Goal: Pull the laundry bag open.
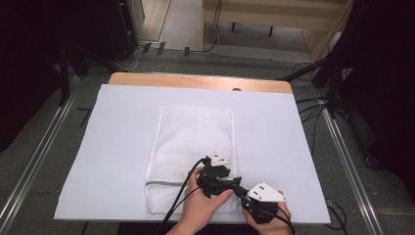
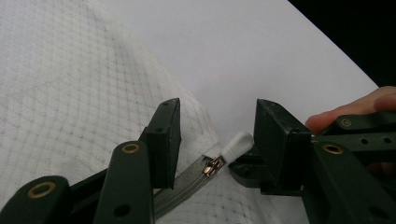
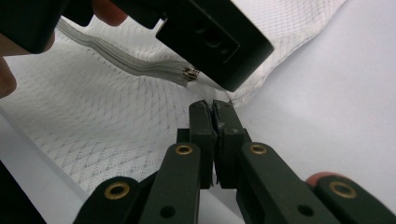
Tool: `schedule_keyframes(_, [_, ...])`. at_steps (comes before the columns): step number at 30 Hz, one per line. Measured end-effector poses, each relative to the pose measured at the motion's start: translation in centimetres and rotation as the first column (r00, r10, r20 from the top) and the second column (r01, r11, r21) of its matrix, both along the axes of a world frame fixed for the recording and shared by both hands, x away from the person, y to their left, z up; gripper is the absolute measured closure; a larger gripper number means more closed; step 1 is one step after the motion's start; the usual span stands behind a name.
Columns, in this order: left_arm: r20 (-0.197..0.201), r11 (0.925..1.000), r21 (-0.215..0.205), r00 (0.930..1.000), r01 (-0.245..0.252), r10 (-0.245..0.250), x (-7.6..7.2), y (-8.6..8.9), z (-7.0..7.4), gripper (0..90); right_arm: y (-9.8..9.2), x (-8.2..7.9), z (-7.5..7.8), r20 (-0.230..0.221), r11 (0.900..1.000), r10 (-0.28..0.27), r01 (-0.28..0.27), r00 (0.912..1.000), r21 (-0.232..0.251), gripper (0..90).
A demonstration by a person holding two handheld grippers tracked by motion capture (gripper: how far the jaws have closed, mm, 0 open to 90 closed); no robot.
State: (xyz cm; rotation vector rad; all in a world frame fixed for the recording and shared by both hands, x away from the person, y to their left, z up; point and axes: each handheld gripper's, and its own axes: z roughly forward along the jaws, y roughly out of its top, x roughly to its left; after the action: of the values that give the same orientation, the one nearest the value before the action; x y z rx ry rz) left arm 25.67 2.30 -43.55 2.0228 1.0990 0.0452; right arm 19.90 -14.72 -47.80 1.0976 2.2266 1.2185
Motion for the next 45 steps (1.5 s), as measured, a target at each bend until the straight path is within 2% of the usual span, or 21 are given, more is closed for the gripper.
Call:
schedule_keyframes(4, [-0.001, 0.9996, 0.026, 1.0000, -0.009, 0.009, 0.0, -0.4, -0.1, 47.7, 0.0, -0.1, 0.1, 0.000, 1.000, 0.002, -0.002, 1.0000, 0.001, 89.7])
schedule_keyframes(7, [0.010, 0.9993, 0.034, 0.9998, 0.015, -0.015, 0.0, -0.3, -0.1, 55.0, 0.0, -0.1, 0.1, -0.003, 1.000, 0.003, -0.003, 1.0000, 0.000, 89.7])
schedule_keyframes(10, [0.003, 0.9994, 0.014, 0.9994, 0.033, -0.033, 0.0, 0.1, 0.1, 62.0, 0.0, 0.0, 0.0, -0.005, 1.000, 0.010, -0.010, 0.9999, -0.003, 89.7])
schedule_keyframes(19, [-0.042, 0.9953, -0.060, 0.9960, 0.076, -0.079, -0.1, 1.7, 0.5, 73.0, -0.1, 0.1, 0.0, -0.004, 1.000, 0.007, -0.007, 1.0000, -0.002, 89.6])
schedule_keyframes(23, [-0.065, 0.9941, -0.072, 0.9942, 0.081, -0.085, -0.1, 2.7, 0.4, 80.3, -0.2, 0.2, -0.1, -0.008, 1.000, 0.001, -0.001, 1.0000, 0.000, 89.7])
schedule_keyframes(26, [-0.080, 0.9950, -0.069, 0.9937, 0.073, -0.078, -0.1, 3.5, 0.1, 83.3, -0.4, 0.2, 0.0, -0.011, 1.000, -0.007, 0.007, 0.9999, 0.010, 89.7])
schedule_keyframes(29, [-0.109, 0.9936, -0.088, 0.9908, 0.071, -0.080, 0.1, 4.0, -0.4, 83.3, -0.4, 0.2, 0.0, -0.009, 1.000, -0.008, 0.008, 0.9999, 0.013, 89.7])
schedule_keyframes(32, [-0.119, 0.9916, -0.104, 0.9889, 0.078, -0.090, 0.1, 4.1, -0.8, 83.1, -0.3, 0.2, -0.1, -0.010, 1.000, -0.008, 0.008, 0.9999, 0.011, 89.7])
schedule_keyframes(37, [-0.111, 0.9912, -0.092, 0.9883, 0.094, -0.104, 0.1, 3.9, -1.0, 82.6, -0.4, 0.2, 0.0, -0.009, 1.000, -0.010, 0.010, 0.9999, 0.015, 89.7])
schedule_keyframes(40, [-0.119, 0.9881, -0.103, 0.9848, 0.114, -0.126, 0.3, 4.1, -1.1, 85.8, -0.4, 0.2, 0.0, -0.008, 1.000, -0.010, 0.010, 0.9999, 0.018, 89.7])
schedule_keyframes(41, [-0.094, 0.9893, -0.078, 0.9870, 0.124, -0.131, 0.1, 4.1, -1.0, 87.7, -0.5, 0.2, 0.0, -0.011, 1.000, -0.009, 0.010, 0.9999, 0.024, 89.7])
schedule_keyframes(45, [-0.072, 0.9896, -0.057, 0.9880, 0.132, -0.136, -0.1, 4.2, -0.9, 88.0, -0.5, 0.1, 0.4, -0.002, 0.999, -0.003, 0.003, 1.0000, 0.039, 90.0])
